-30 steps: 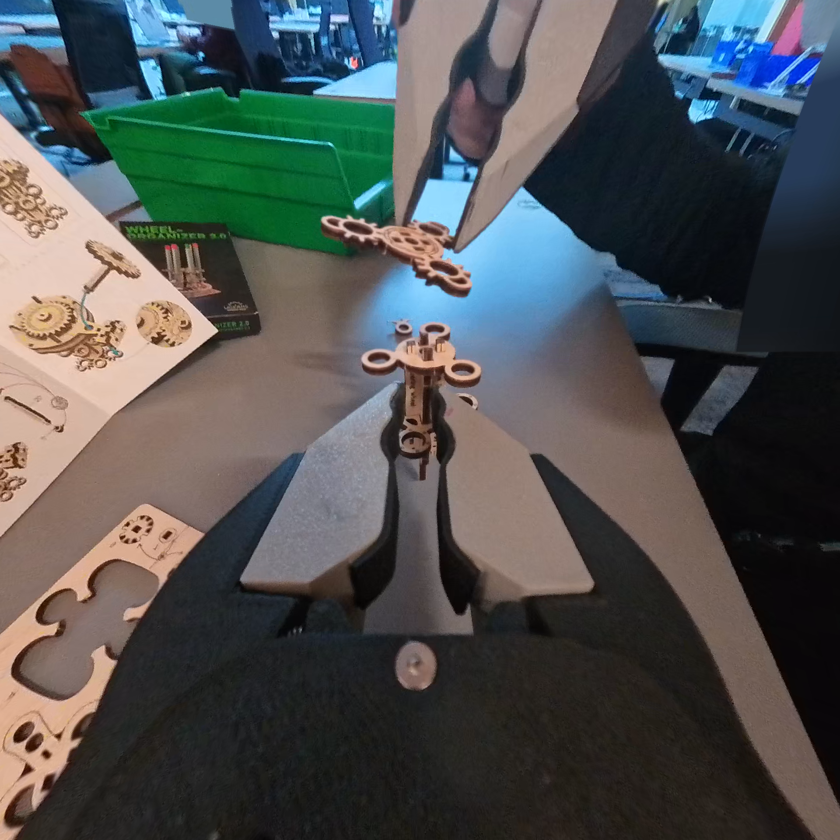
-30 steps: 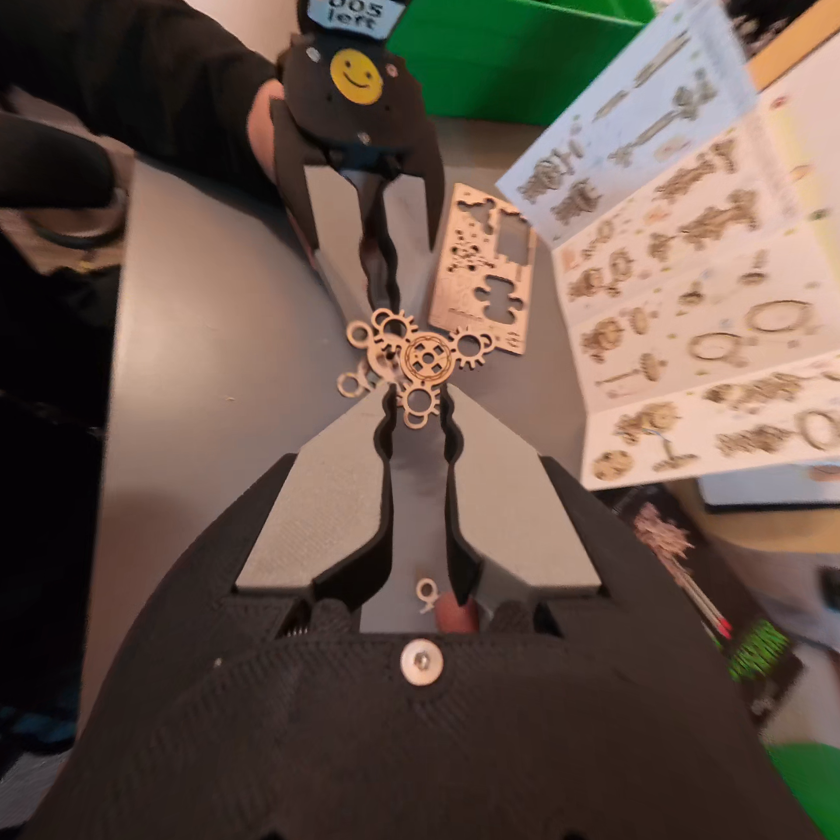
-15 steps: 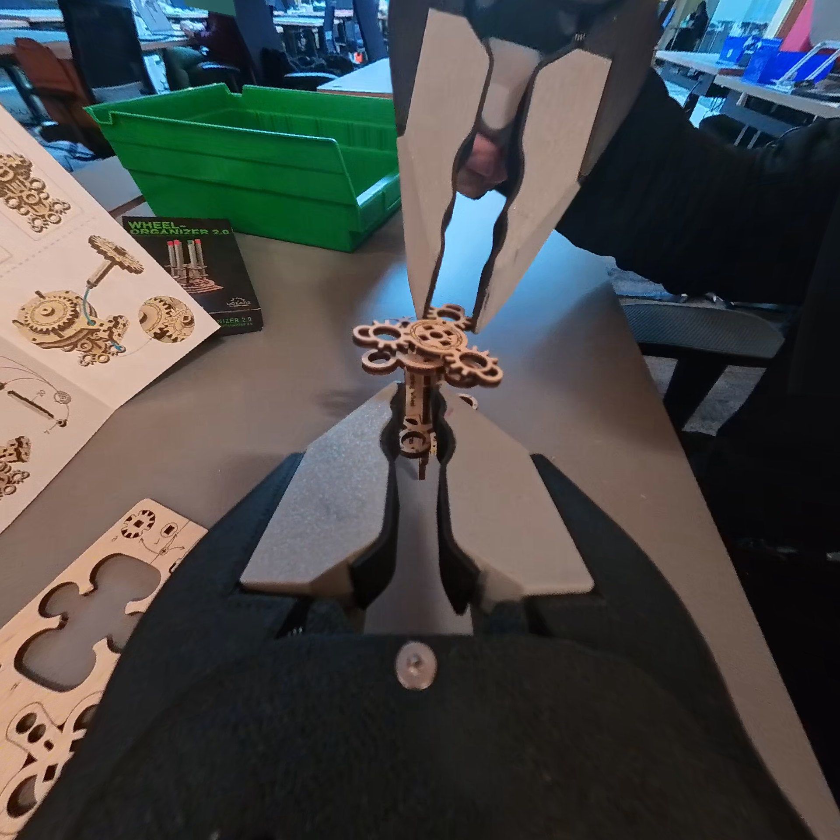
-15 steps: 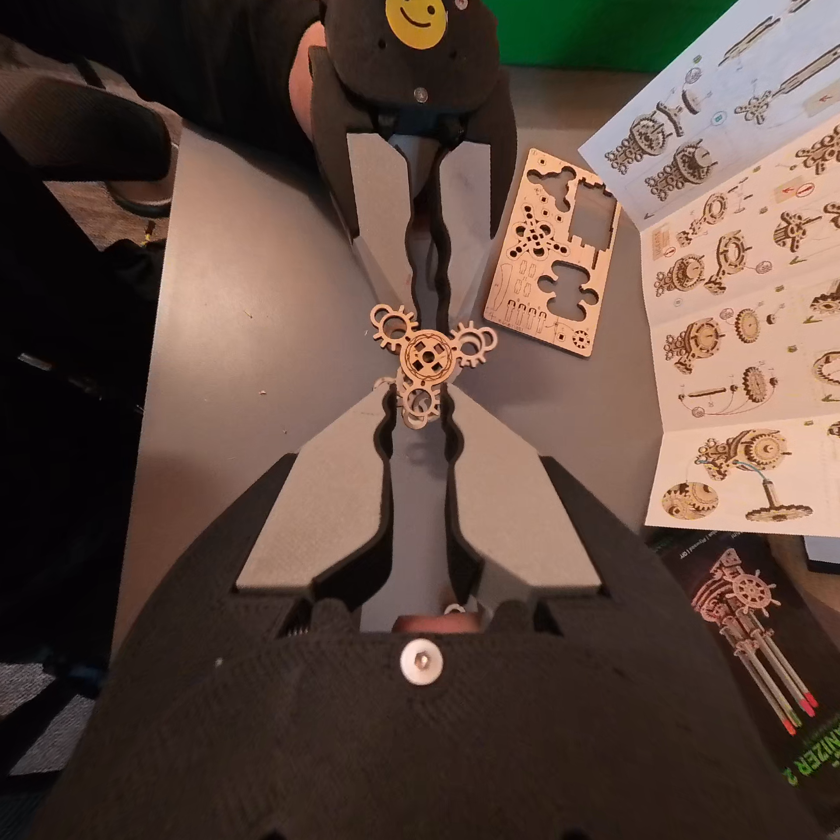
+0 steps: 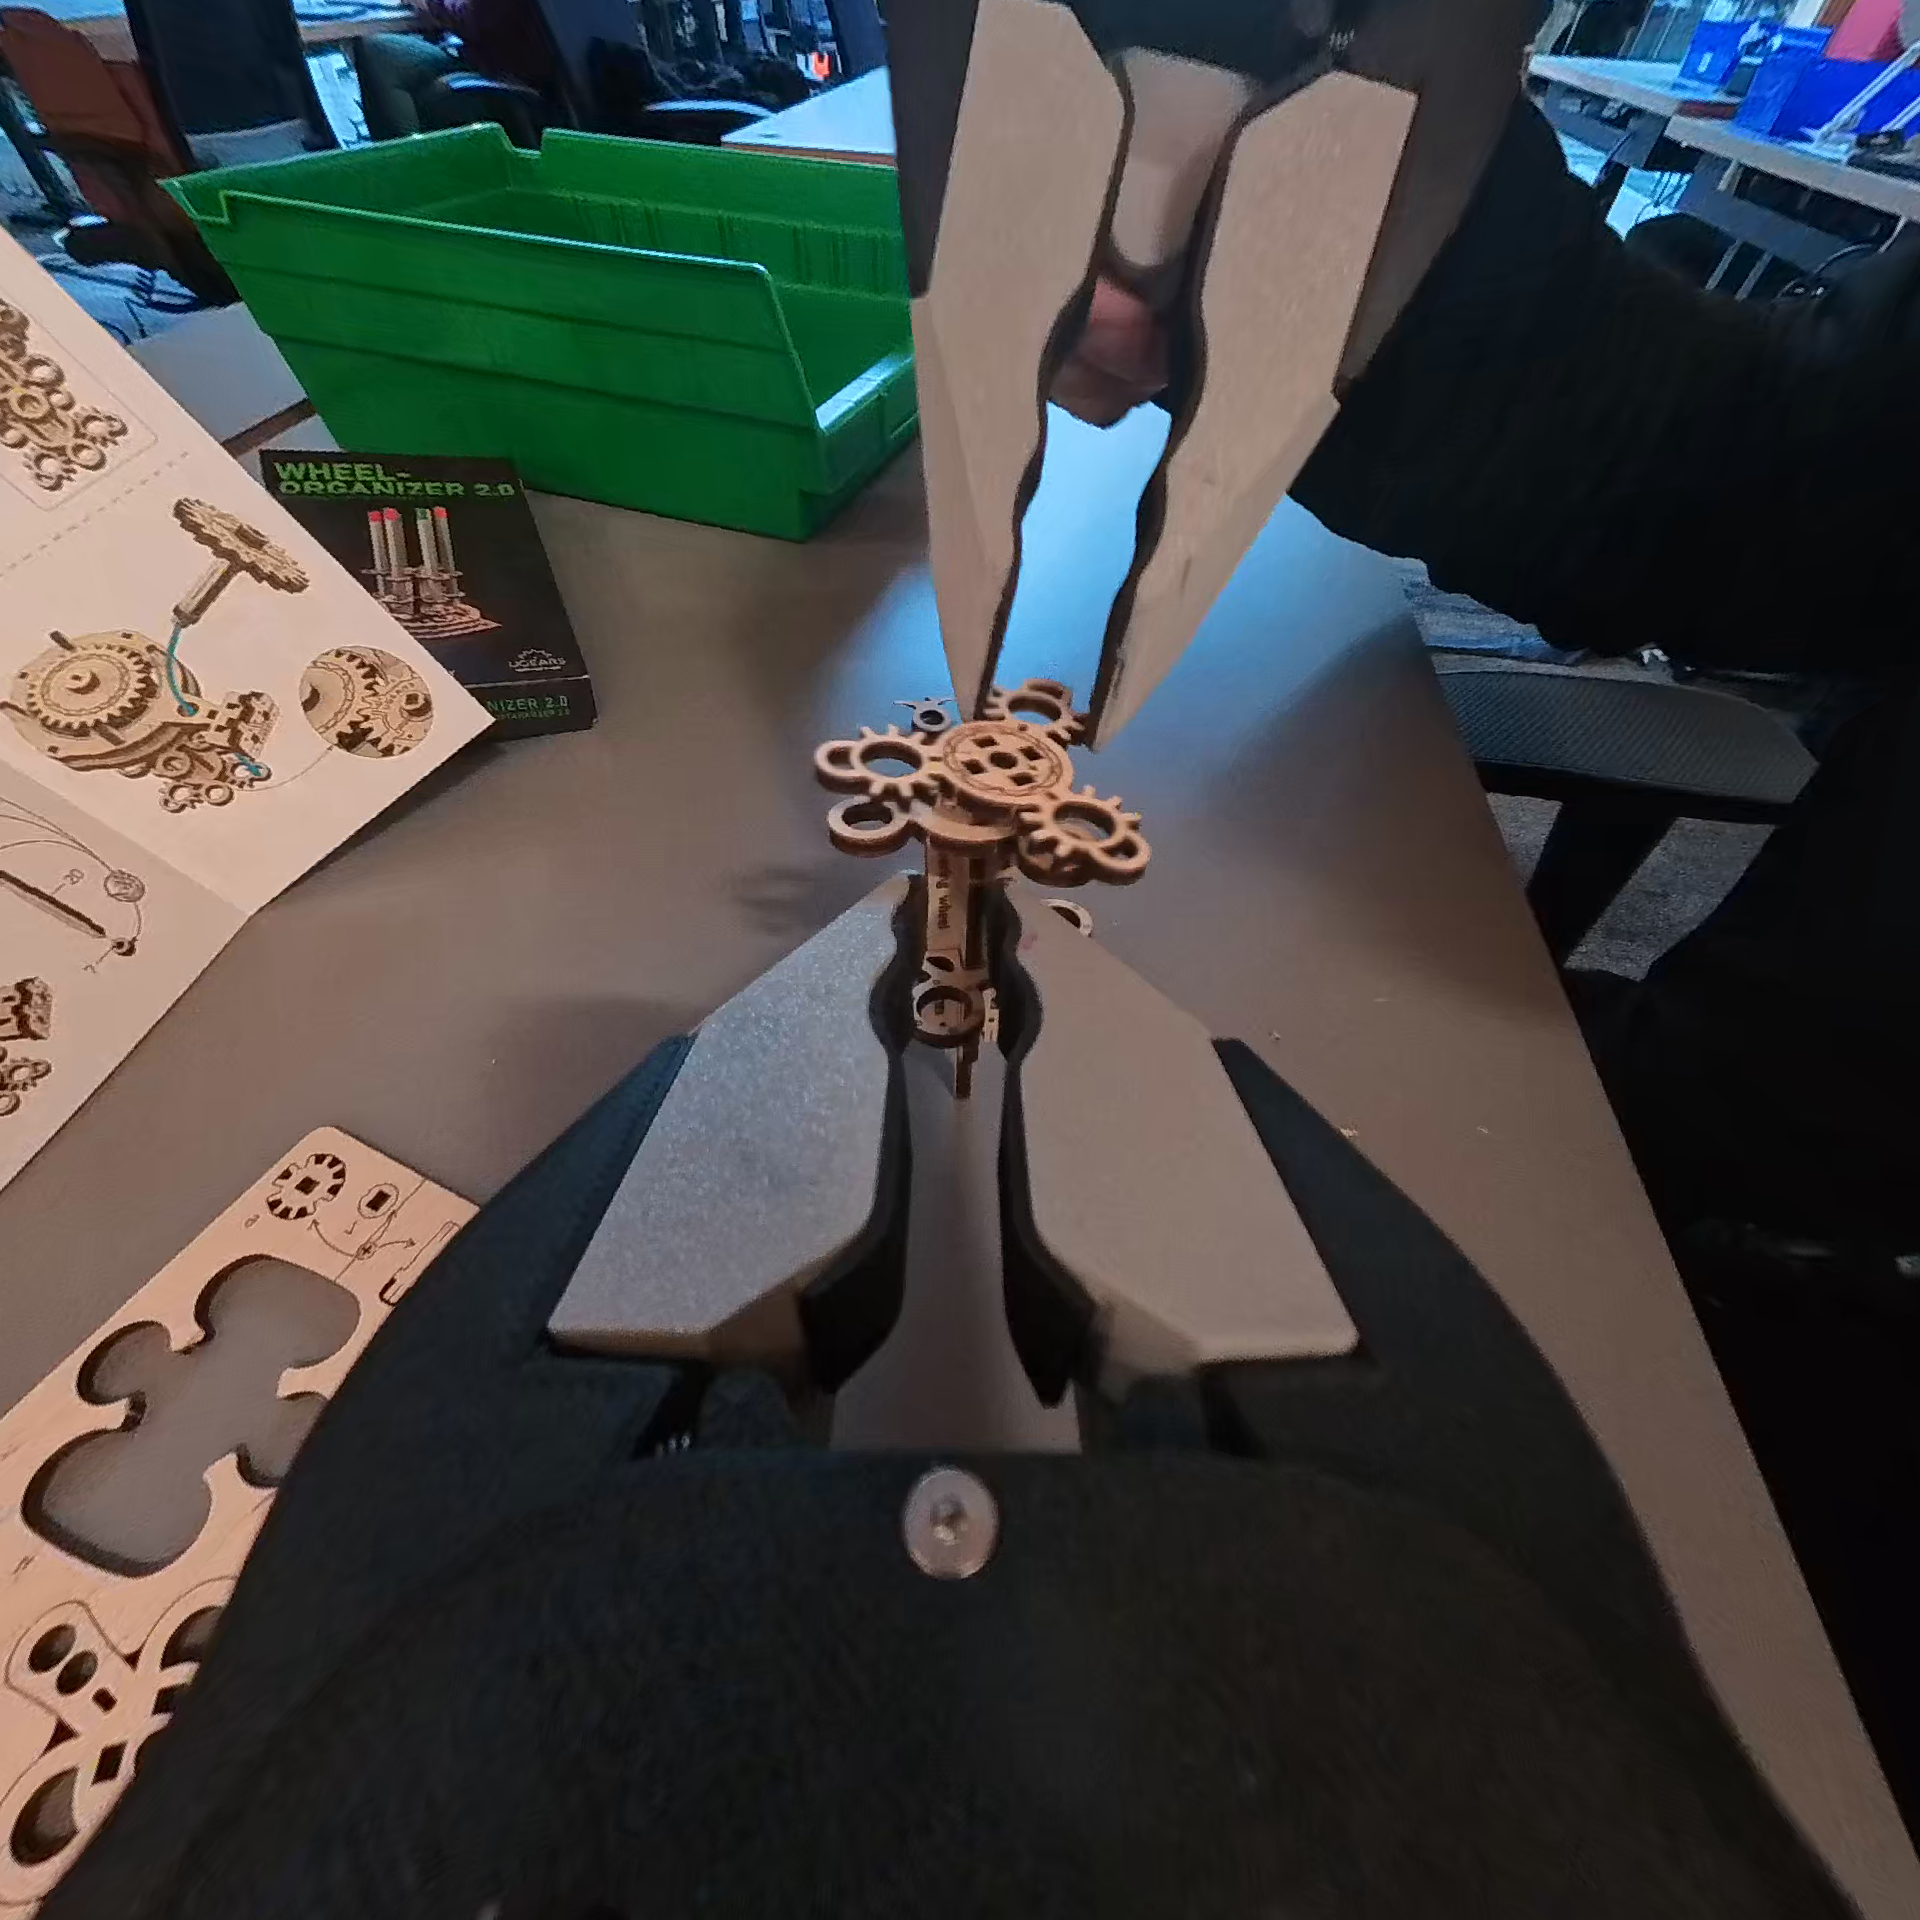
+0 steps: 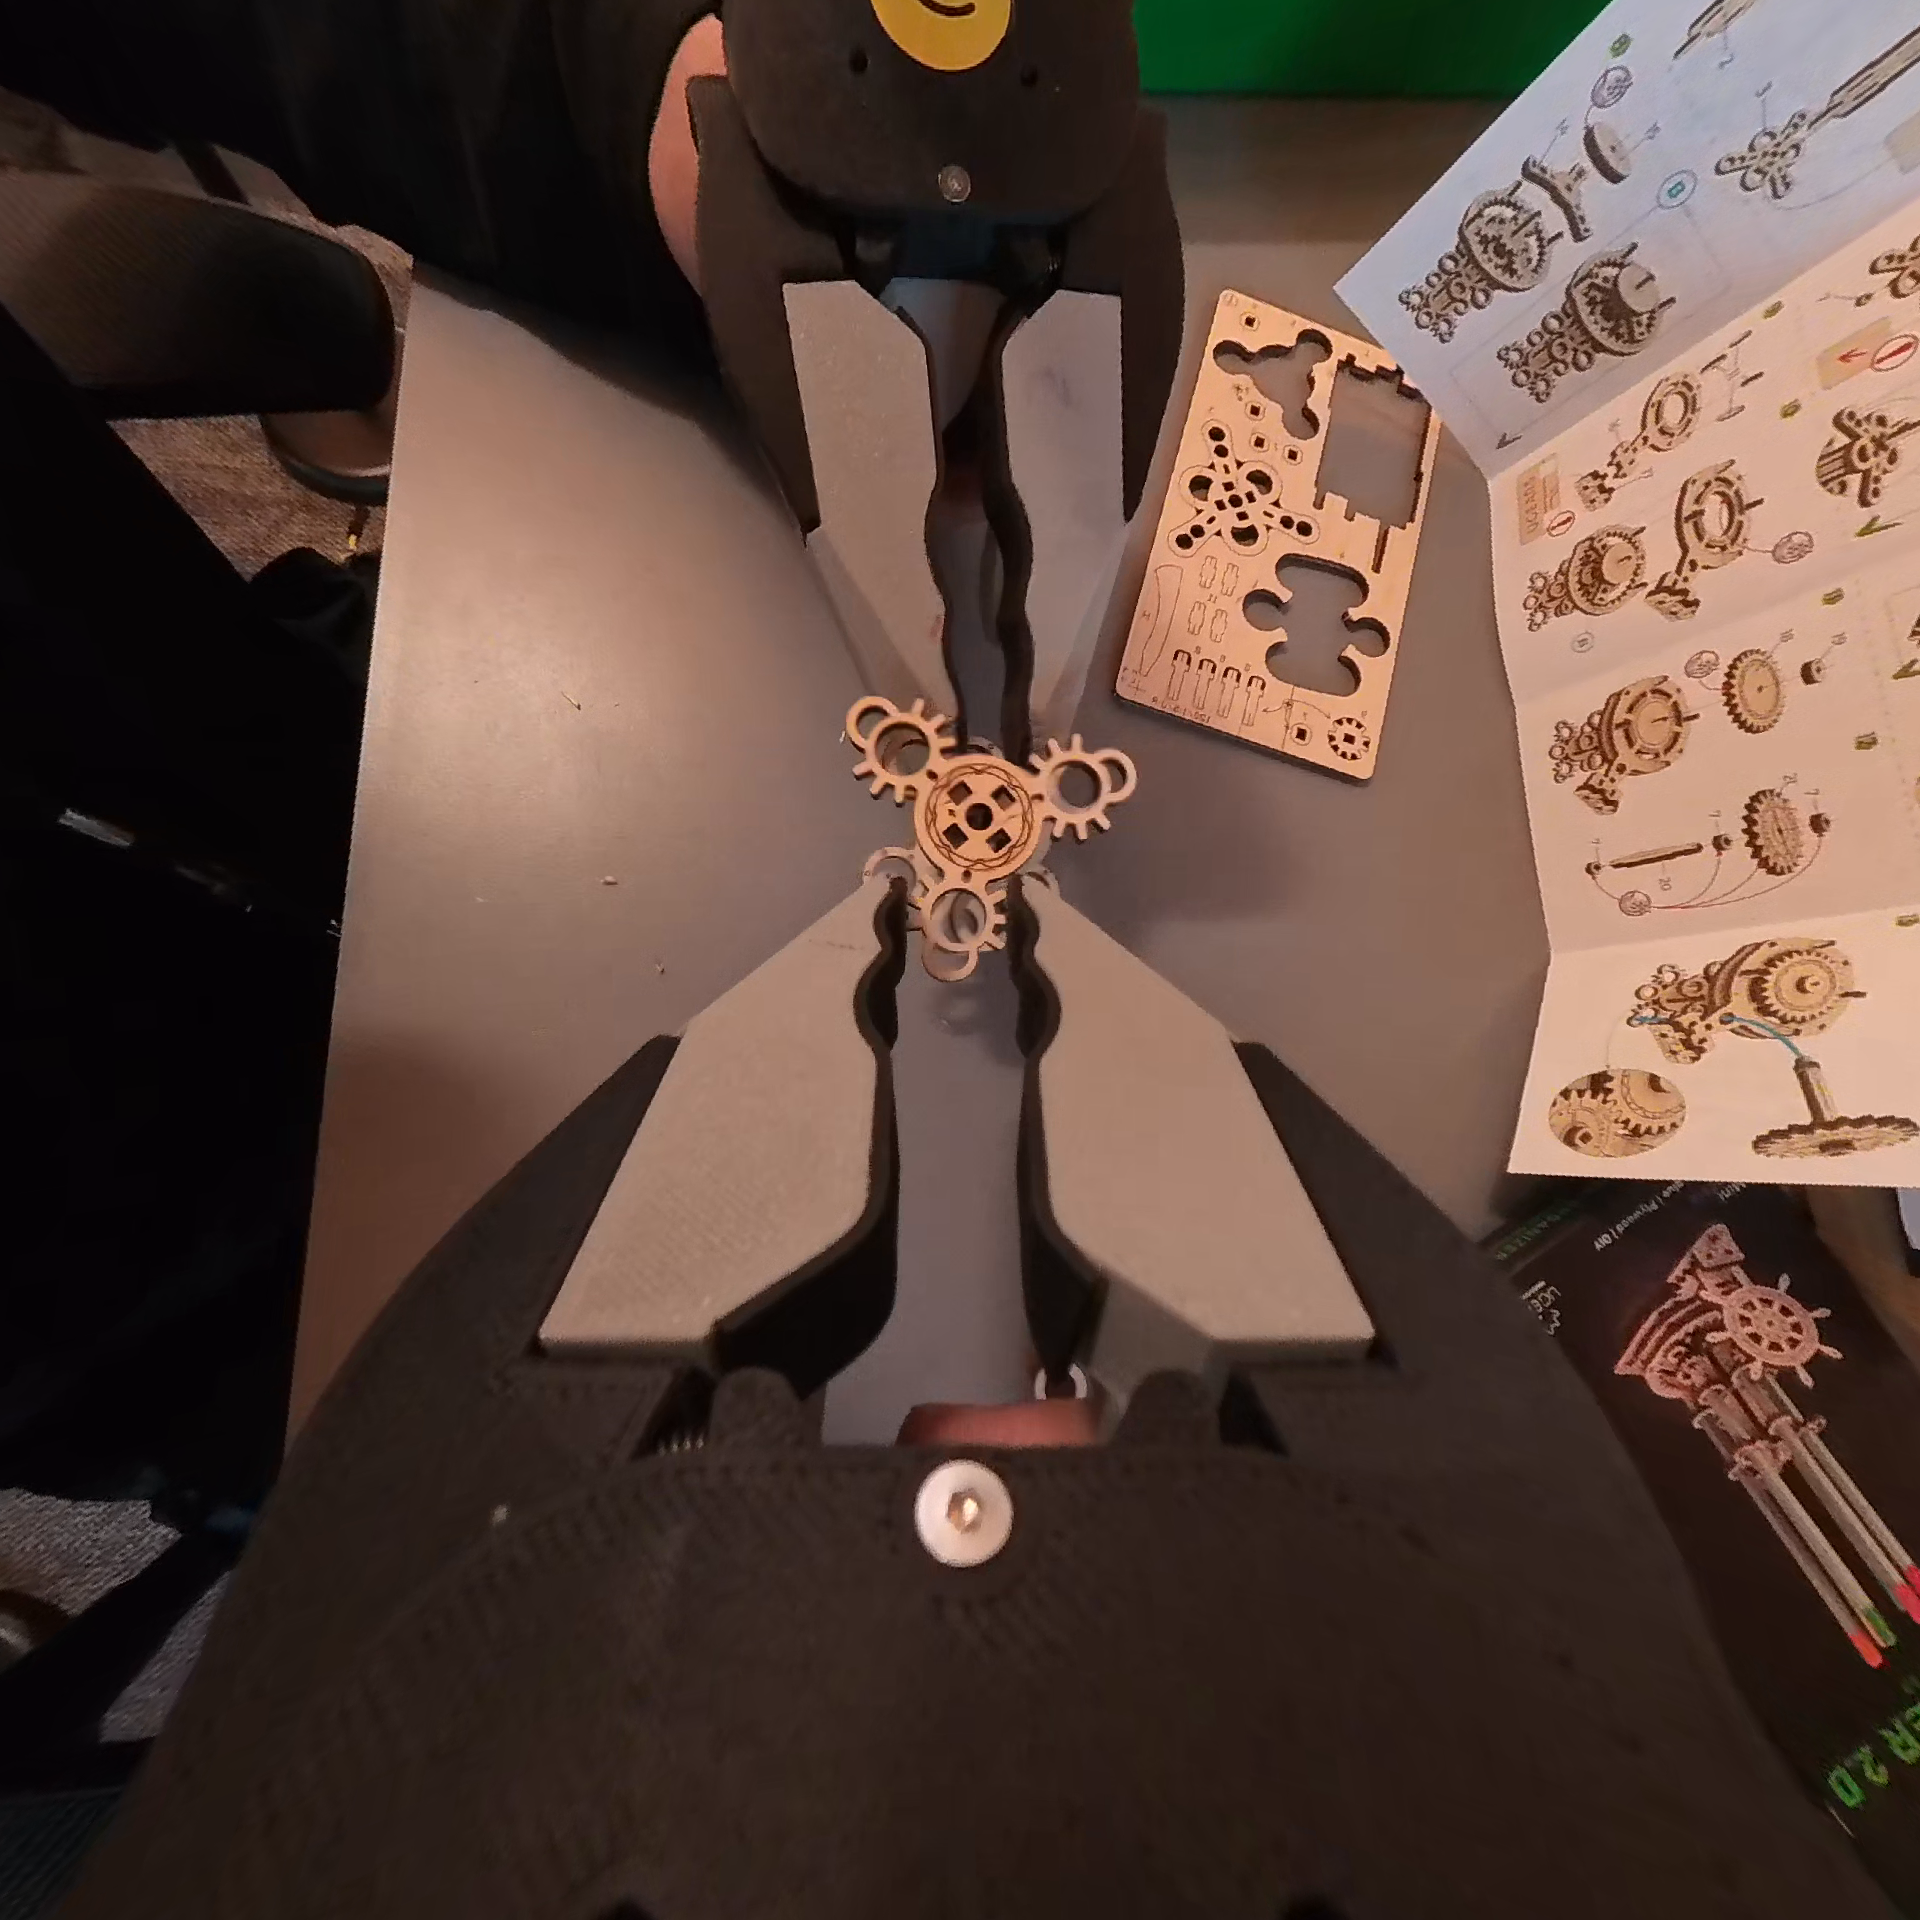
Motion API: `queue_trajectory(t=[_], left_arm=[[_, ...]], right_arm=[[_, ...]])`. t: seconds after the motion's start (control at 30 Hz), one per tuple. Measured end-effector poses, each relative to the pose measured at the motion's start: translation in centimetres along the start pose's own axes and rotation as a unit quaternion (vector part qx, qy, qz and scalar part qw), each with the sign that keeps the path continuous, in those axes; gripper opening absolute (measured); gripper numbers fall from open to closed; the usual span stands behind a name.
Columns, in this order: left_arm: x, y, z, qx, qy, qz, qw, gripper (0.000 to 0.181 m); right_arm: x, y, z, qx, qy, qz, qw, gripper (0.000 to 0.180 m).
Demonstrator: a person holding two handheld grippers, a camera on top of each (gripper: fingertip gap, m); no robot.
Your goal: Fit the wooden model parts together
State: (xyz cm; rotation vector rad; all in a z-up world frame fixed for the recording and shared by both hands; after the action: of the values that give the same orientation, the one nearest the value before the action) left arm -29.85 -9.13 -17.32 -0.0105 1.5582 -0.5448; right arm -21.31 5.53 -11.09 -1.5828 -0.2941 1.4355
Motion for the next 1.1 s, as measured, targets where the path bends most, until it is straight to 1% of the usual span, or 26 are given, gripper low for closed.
queue_trajectory(t=[0.2, 0.43, 0.6, 0.7, 0.77, 0.83, 0.87, 0.93, 1.03, 1.1], left_arm=[[0.0, -0.2, -0.1, 0.002, -0.003, 0.010, 1.000, 0.008], [-0.2, -0.3, 0.0, 0.003, -0.004, 0.024, 1.000, 0.008], [-0.2, -0.3, 0.0, 0.006, -0.004, 0.027, 1.000, 0.008], [-0.2, -0.2, 0.1, 0.012, -0.002, 0.030, 0.999, 0.008], [-0.3, -0.1, 0.2, 0.014, -0.001, 0.030, 0.999, 0.008], [-0.3, 0.0, 0.3, 0.014, -0.003, 0.031, 0.999, 0.008], [-0.4, 0.1, 0.3, 0.013, -0.004, 0.033, 0.999, 0.008], [-0.5, 0.2, 0.2, 0.007, -0.008, 0.037, 0.999, 0.008], [-0.6, 0.3, 0.0, -0.005, -0.014, 0.049, 0.999, 0.008], [-0.7, 0.4, -0.1, -0.010, -0.019, 0.053, 0.998, 0.008]], right_arm=[[-0.1, 0.0, 0.1, 0.000, 0.004, 0.010, 1.000, 0.016], [-0.3, -0.5, 0.2, 0.003, 0.005, 0.021, 1.000, 0.021], [-0.6, -1.6, 0.4, -0.002, 0.015, 0.060, 0.998, 0.022], [-0.8, -2.3, 0.7, -0.005, 0.026, 0.091, 0.996, 0.017], [-0.9, -2.3, 1.0, -0.011, 0.036, 0.101, 0.994, 0.014], [-0.8, -1.9, 1.3, -0.010, 0.040, 0.103, 0.994, 0.015], [-0.7, -1.7, 1.5, -0.006, 0.043, 0.108, 0.993, 0.017], [-0.3, -1.5, 2.0, 0.002, 0.054, 0.130, 0.990, 0.031], [0.6, -1.7, 2.7, -0.003, 0.067, 0.182, 0.981, 0.035], [1.4, -2.2, 3.0, -0.006, 0.070, 0.202, 0.977, 0.038]])
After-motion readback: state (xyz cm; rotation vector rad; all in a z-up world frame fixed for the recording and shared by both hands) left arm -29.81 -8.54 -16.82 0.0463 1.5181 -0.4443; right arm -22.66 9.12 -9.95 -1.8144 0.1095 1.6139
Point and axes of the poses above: each gripper's, where its closed fingertips meet, y out along the fingers, x out of its underside, z = x × y across the jaws, the point moved 10 cm from there along -y, back along the fingers, and after that the axes turned 2 degrees about -z, right-handed, at the moved point
